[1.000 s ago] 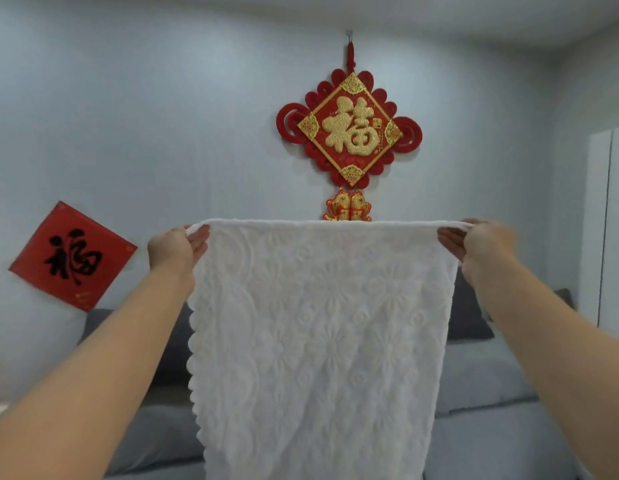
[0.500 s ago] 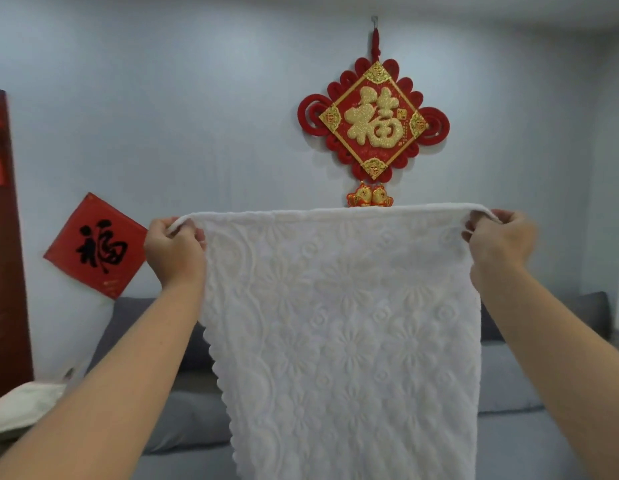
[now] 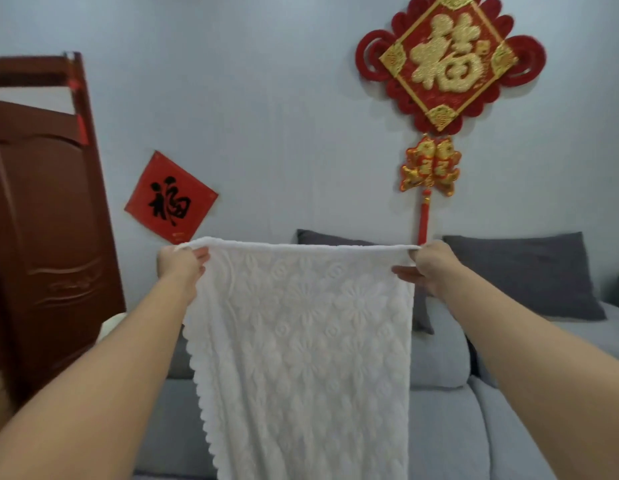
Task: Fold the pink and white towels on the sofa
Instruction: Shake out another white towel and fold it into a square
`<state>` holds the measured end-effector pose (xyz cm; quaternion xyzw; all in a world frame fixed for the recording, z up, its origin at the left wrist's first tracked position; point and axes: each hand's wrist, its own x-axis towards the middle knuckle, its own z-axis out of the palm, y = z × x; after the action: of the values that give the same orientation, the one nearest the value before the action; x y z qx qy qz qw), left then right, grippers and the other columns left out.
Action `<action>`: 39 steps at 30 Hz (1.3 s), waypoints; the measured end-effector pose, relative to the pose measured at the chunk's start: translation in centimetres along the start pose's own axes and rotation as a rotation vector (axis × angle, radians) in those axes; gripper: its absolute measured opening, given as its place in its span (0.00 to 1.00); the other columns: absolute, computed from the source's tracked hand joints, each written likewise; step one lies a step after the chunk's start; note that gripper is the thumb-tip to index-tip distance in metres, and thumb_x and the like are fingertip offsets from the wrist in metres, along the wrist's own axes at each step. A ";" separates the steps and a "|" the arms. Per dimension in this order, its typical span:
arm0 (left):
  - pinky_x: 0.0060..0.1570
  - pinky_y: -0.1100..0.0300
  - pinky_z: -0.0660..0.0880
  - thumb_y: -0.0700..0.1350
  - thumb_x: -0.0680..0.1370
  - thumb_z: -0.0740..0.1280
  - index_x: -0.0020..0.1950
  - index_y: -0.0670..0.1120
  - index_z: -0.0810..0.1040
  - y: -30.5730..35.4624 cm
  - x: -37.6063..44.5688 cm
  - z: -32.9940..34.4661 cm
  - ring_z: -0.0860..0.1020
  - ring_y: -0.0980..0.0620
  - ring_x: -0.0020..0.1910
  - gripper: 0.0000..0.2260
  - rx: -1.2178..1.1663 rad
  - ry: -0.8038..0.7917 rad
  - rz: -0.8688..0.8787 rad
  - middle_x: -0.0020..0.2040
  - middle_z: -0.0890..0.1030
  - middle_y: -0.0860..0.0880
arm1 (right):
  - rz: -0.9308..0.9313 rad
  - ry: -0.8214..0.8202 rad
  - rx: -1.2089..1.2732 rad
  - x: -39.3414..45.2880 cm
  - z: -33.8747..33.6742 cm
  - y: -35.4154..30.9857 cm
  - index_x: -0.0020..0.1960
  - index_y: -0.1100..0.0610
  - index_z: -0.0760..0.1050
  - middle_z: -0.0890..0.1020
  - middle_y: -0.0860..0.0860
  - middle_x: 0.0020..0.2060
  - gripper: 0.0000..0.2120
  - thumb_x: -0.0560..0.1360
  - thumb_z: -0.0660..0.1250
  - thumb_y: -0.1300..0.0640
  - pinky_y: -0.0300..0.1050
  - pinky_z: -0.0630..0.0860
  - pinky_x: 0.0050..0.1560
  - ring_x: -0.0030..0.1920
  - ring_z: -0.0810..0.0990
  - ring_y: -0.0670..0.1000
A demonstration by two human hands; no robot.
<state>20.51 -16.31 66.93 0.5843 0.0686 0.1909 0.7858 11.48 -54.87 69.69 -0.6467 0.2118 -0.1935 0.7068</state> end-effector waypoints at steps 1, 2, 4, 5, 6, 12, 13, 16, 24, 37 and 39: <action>0.50 0.55 0.75 0.35 0.81 0.52 0.62 0.37 0.76 1.3 0.2 -1.2 0.82 0.46 0.52 0.16 -0.014 0.028 0.049 0.61 0.82 0.38 | -0.026 -0.065 0.036 -0.4 1.6 -0.4 0.65 0.64 0.66 0.71 0.61 0.60 0.10 0.84 0.57 0.67 0.54 0.84 0.34 0.42 0.84 0.67; 0.51 0.55 0.74 0.36 0.81 0.52 0.62 0.40 0.74 2.9 0.4 -2.5 0.82 0.45 0.55 0.15 -0.041 0.054 0.094 0.61 0.82 0.39 | -0.067 -0.120 0.058 -0.9 3.1 -1.0 0.65 0.65 0.66 0.72 0.61 0.60 0.11 0.84 0.57 0.67 0.56 0.85 0.41 0.45 0.84 0.66; 0.52 0.55 0.74 0.39 0.81 0.51 0.63 0.44 0.71 7.1 0.5 -5.0 0.83 0.46 0.57 0.14 -0.112 0.115 0.180 0.60 0.83 0.42 | -0.179 -0.224 0.120 -2.0 6.1 -2.9 0.59 0.65 0.69 0.76 0.62 0.54 0.05 0.84 0.58 0.66 0.54 0.84 0.46 0.43 0.84 0.61; 0.53 0.56 0.74 0.40 0.81 0.50 0.64 0.43 0.71 9.5 0.4 -6.2 0.83 0.48 0.55 0.15 -0.157 0.146 0.213 0.58 0.83 0.43 | -0.222 -0.267 0.178 -2.6 7.4 -4.1 0.54 0.64 0.70 0.77 0.61 0.48 0.03 0.84 0.58 0.66 0.52 0.84 0.46 0.40 0.84 0.57; 0.53 0.56 0.76 0.41 0.80 0.51 0.66 0.42 0.72 11.9 0.1 -7.3 0.85 0.49 0.52 0.18 -0.207 0.181 0.241 0.55 0.85 0.44 | -0.253 -0.307 0.238 -3.1 8.5 -5.4 0.53 0.63 0.69 0.77 0.59 0.45 0.02 0.84 0.58 0.66 0.50 0.84 0.45 0.38 0.83 0.56; 0.40 0.48 0.76 0.44 0.67 0.61 0.42 0.49 0.81 19.5 -5.6 -14.0 0.79 0.45 0.34 0.10 0.189 0.396 0.519 0.30 0.79 0.49 | -0.267 -0.421 0.368 -3.7 9.6 -7.7 0.56 0.63 0.72 0.79 0.59 0.48 0.07 0.79 0.61 0.69 0.46 0.83 0.42 0.37 0.83 0.54; 0.40 0.46 0.76 0.44 0.66 0.61 0.35 0.50 0.79 19.2 -7.3 -14.7 0.76 0.45 0.35 0.07 0.393 0.408 0.564 0.29 0.76 0.51 | -0.237 -0.437 0.354 -3.5 9.0 -6.7 0.51 0.62 0.74 0.79 0.57 0.45 0.07 0.79 0.60 0.70 0.46 0.83 0.41 0.36 0.83 0.53; 0.38 0.54 0.72 0.42 0.64 0.61 0.26 0.49 0.75 16.3 -11.8 -15.7 0.73 0.51 0.33 0.07 0.435 0.181 0.456 0.27 0.71 0.55 | -0.148 -0.494 0.225 -2.1 6.2 -1.5 0.47 0.58 0.76 0.81 0.54 0.42 0.10 0.79 0.59 0.69 0.43 0.82 0.38 0.34 0.82 0.51; 0.43 0.53 0.79 0.43 0.69 0.74 0.47 0.41 0.79 -6.5 -26.1 -13.4 0.81 0.45 0.43 0.10 0.312 -0.748 -0.736 0.45 0.79 0.40 | 0.141 -0.557 -0.149 4.9 -8.3 18.1 0.48 0.61 0.78 0.80 0.57 0.48 0.10 0.82 0.60 0.69 0.42 0.84 0.43 0.48 0.83 0.53; 0.35 0.59 0.65 0.51 0.71 0.69 0.38 0.50 0.75 -49.6 -53.9 9.6 0.71 0.56 0.32 0.06 0.809 -0.992 -0.853 0.31 0.74 0.55 | 0.436 -0.136 -0.513 17.8 -34.5 45.1 0.46 0.59 0.77 0.81 0.57 0.41 0.05 0.78 0.66 0.57 0.47 0.81 0.39 0.34 0.80 0.51; 0.36 0.60 0.66 0.49 0.74 0.67 0.39 0.50 0.74 -56.6 -57.6 12.4 0.71 0.57 0.34 0.06 0.868 -1.053 -0.818 0.32 0.74 0.56 | 0.446 -0.127 -0.546 19.4 -37.7 50.4 0.43 0.58 0.78 0.80 0.55 0.36 0.04 0.76 0.68 0.60 0.41 0.78 0.31 0.30 0.79 0.48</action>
<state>-15.79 -63.13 10.71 0.7801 -0.0347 -0.4578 0.4250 7.00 -92.39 15.79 -0.7601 0.3474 0.0697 0.5447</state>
